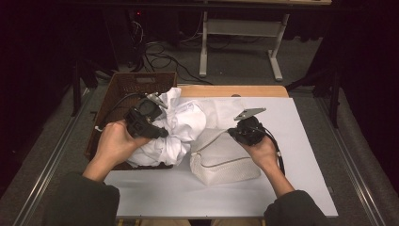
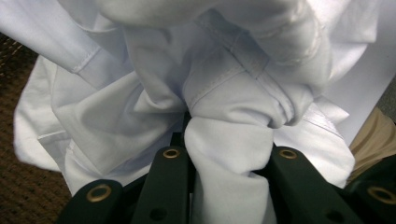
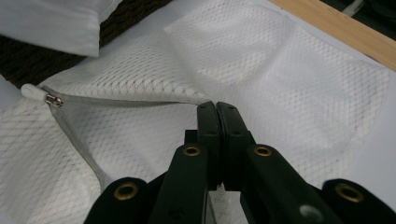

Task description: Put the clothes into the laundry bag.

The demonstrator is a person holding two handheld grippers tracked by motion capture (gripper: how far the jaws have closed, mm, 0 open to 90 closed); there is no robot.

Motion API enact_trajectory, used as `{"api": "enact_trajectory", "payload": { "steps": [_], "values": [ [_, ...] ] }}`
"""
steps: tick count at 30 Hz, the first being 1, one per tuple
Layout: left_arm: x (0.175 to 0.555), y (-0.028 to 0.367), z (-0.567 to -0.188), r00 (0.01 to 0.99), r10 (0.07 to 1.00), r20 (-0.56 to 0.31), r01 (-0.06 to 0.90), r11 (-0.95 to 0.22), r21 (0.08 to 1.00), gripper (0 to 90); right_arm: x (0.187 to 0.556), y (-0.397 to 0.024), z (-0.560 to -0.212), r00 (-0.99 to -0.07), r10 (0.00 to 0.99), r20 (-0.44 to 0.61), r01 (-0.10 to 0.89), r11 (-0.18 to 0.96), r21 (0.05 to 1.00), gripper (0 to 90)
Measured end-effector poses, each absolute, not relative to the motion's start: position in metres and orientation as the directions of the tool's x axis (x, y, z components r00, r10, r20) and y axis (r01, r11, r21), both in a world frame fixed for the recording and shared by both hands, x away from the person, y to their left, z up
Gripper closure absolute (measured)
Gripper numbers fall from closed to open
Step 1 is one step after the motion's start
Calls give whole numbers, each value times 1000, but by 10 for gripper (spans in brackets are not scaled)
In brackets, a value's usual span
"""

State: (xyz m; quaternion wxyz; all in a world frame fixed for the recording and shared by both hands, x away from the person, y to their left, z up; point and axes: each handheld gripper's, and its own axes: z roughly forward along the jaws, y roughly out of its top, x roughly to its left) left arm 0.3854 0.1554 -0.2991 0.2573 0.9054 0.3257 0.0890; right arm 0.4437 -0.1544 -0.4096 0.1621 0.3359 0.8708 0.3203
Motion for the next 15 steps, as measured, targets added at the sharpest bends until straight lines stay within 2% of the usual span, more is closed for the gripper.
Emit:
{"api": "enact_trajectory", "payload": {
  "steps": [11, 15],
  "values": [
    [367, 120, -303, 832, 554, -24, 484, -705, 518, 759, 454, -158, -407, -701, 711, -57, 495, 542, 679, 900],
    [361, 108, -308, 857, 513, -57, 463, -716, 522, 759, 455, -159, -408, -702, 710, -55, 494, 542, 679, 900]
  ]
}}
